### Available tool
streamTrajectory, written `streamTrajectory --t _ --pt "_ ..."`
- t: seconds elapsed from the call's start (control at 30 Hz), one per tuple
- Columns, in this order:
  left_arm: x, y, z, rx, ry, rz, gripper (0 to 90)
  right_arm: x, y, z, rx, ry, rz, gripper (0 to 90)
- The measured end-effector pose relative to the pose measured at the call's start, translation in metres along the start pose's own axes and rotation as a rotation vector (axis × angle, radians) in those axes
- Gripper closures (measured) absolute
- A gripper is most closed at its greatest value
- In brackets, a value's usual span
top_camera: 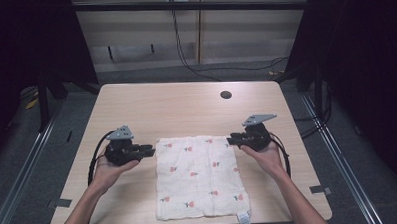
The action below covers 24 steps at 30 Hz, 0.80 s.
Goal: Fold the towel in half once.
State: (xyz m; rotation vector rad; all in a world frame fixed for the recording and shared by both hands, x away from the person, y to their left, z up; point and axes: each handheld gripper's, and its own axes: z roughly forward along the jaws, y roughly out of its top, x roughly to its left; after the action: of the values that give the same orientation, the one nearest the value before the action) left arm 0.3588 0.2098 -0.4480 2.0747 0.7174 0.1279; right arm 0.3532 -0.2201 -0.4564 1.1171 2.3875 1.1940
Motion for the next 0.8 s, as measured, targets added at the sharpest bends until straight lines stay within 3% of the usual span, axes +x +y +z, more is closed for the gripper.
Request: streamTrajectory --t 0.07,0.2,0.37,0.5,0.6,0.67,0.8 --pt "0.008 0.001 0.007 0.005 -0.001 -0.033 74.6 -0.007 0.003 0.011 0.004 -0.012 0.001 70.9" --pt "0.016 0.009 0.013 -0.002 -0.01 -0.054 72.9 -0.023 0.004 0.028 0.047 -0.039 0.018 68.3" --pt "0.024 0.008 0.019 0.015 0.036 -0.07 71.4 -0.038 -0.002 0.044 0.09 -0.04 0.047 65.3" --pt "0.028 -0.002 0.027 0.023 0.037 -0.099 68.9 -0.041 -0.006 0.054 0.107 -0.045 0.051 62.2" --pt "0.031 -0.004 0.03 0.042 0.048 -0.109 63.7 -0.042 -0.006 0.058 0.105 -0.032 0.086 62.5" --pt "0.035 -0.004 0.03 0.039 0.046 -0.134 60.6 -0.04 -0.006 0.059 0.108 -0.03 0.063 64.6" --pt "0.04 -0.005 0.036 0.046 0.052 -0.146 58.3 -0.035 -0.006 0.057 0.13 -0.033 0.036 73.8"
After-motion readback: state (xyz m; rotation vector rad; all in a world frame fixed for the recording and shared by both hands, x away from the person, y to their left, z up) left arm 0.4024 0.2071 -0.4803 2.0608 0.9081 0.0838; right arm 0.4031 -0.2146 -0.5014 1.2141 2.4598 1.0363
